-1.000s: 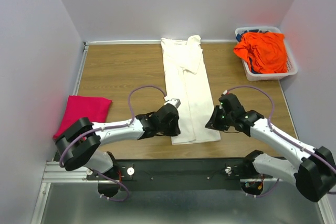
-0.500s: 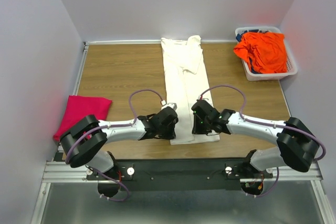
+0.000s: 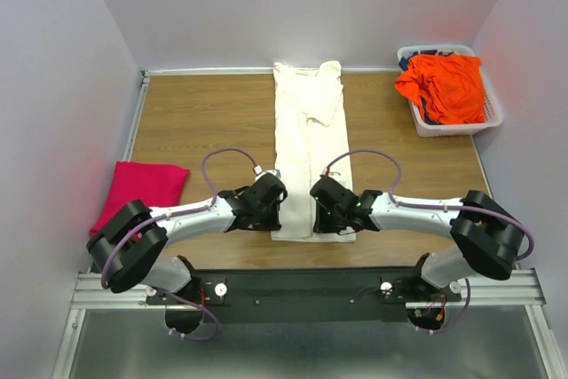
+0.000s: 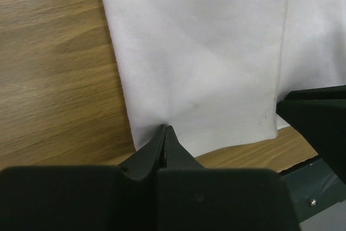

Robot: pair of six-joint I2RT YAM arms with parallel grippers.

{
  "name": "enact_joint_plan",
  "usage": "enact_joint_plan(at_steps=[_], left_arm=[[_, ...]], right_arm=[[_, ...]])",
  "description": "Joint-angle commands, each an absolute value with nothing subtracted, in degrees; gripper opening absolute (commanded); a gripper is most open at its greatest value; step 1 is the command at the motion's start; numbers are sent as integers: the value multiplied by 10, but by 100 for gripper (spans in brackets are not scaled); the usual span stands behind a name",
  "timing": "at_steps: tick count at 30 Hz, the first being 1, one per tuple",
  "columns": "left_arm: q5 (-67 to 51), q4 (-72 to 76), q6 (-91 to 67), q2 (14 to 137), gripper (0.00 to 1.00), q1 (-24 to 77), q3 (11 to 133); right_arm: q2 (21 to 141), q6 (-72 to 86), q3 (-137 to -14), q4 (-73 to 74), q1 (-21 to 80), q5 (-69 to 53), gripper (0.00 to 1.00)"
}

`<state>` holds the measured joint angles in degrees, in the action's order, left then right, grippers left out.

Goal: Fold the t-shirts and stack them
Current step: Fold the tshirt

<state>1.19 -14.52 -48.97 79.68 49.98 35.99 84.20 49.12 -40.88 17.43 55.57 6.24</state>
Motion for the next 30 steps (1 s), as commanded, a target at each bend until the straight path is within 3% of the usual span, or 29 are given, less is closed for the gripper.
enact_joint_plan(at_steps=[1,4,6,7,10,15,30], left_arm=[[6,-208,-467,775,0,495,369],[-16,-228,-468,751,1,495,381],[-17,-244,-478,735,13,495,387],[-19,-246,-487,716,25,495,385],[-32,-254,-504,692,42,495,381],[-64,-236,-528,682,58,493,354],[-97,-156,-540,690,56,441,290]], right_arm=[[818,511,-409,185,562,84,25],[754,528,-412,230,562,118,31],[720,551,-408,280,561,155,35],[692,566,-403,297,558,168,38],[649,577,-372,334,533,166,41],[611,572,-317,338,443,86,41],[614,553,-267,337,381,33,44]])
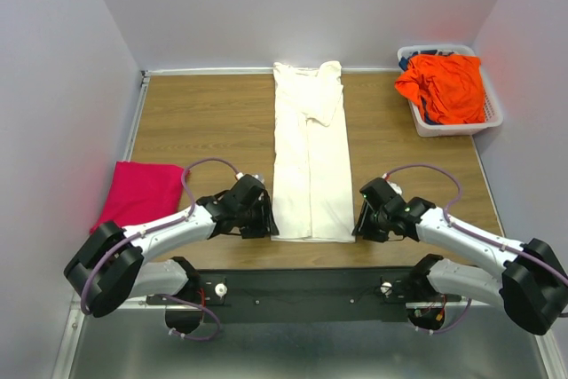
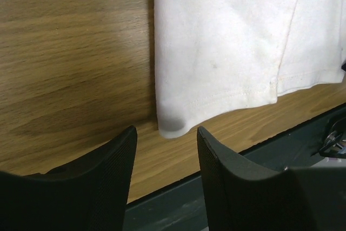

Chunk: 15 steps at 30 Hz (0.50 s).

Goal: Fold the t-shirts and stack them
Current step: Fold the tshirt

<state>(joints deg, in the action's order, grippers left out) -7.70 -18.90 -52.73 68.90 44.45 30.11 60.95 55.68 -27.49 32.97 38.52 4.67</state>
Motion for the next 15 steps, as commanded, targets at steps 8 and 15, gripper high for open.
enact_joint_plan(at_steps=[8,15], left_arm=[[-91,-141,-546,707,47,440,279],[-92,-133,-553,717,39,439,269]], right_arm=[[628,549,-257,322,381,10,44],[636,546,-250,299,382,-29,44]])
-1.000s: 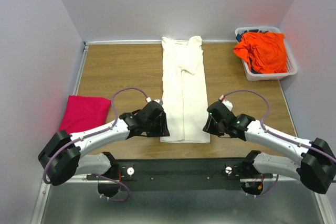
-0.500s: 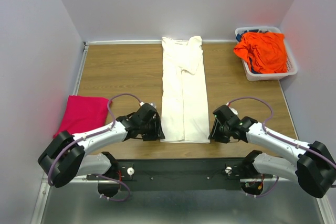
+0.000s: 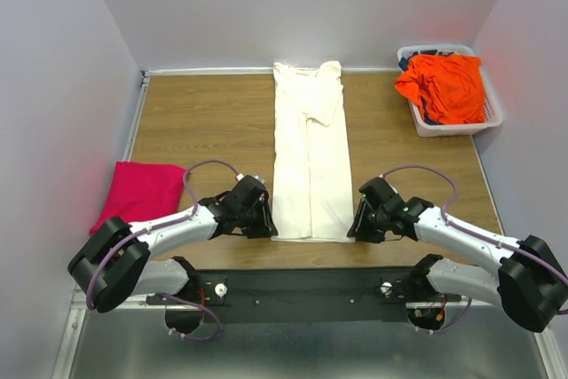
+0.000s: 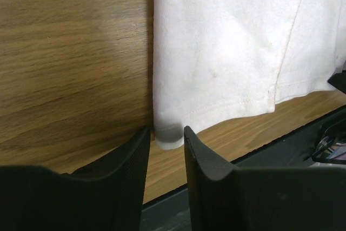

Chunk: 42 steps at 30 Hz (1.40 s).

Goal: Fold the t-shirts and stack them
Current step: Fold the tshirt

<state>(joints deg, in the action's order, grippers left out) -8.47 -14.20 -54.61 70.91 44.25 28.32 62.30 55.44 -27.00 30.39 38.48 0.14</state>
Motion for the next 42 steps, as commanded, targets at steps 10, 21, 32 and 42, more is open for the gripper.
enact_joint_plan(at_steps=[10,21,32,42], left_arm=[[-97,-131,-543,720,9,439,274],[-102,-134,-565,683,0,469,267],[-35,-185,-662,582,0,573,255],[-10,-178,-579,596,0,533,324]], right_arm=[[642,544,-242,292,381,-33,40],[607,524,-229,293,381,-54,3],[490,576,-226,350,440,-37,0],[546,545,-382,391,448,142,0]])
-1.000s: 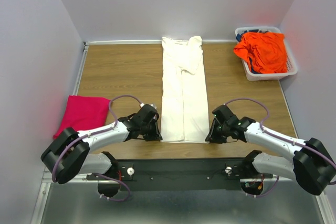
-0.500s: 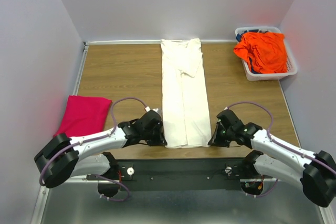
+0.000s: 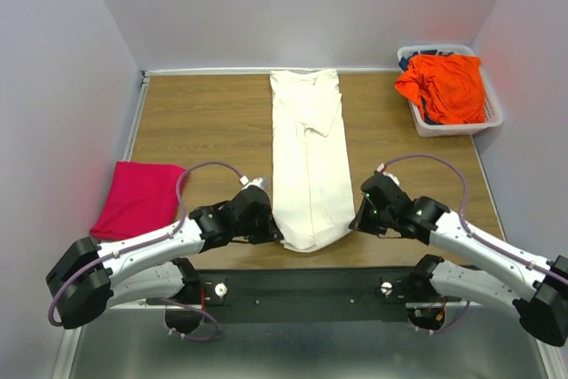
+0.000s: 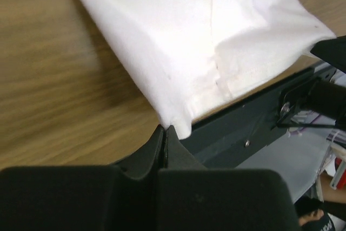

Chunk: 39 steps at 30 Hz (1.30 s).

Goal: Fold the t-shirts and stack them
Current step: Fold the tshirt

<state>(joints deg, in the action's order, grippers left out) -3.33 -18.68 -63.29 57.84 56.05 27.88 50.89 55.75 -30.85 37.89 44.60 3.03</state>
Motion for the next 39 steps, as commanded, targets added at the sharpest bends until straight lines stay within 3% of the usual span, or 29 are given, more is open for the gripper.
enact_joint_plan(at_steps=[1,13,22,39], left_arm=[[-16,-174,-567,612,0,507,331],[-72,-123,-416,797,0,379,489],[-91,-120,-366,926,0,293,617],[-116,-134,-361,1102,0,234,795]], right_arm=[[581,541,-399,390,448,173,1],[853,463,-580,281,442,262,1],[1004,415,-705,223,361,258,0],[1109,389,-798,168,258,185,0]])
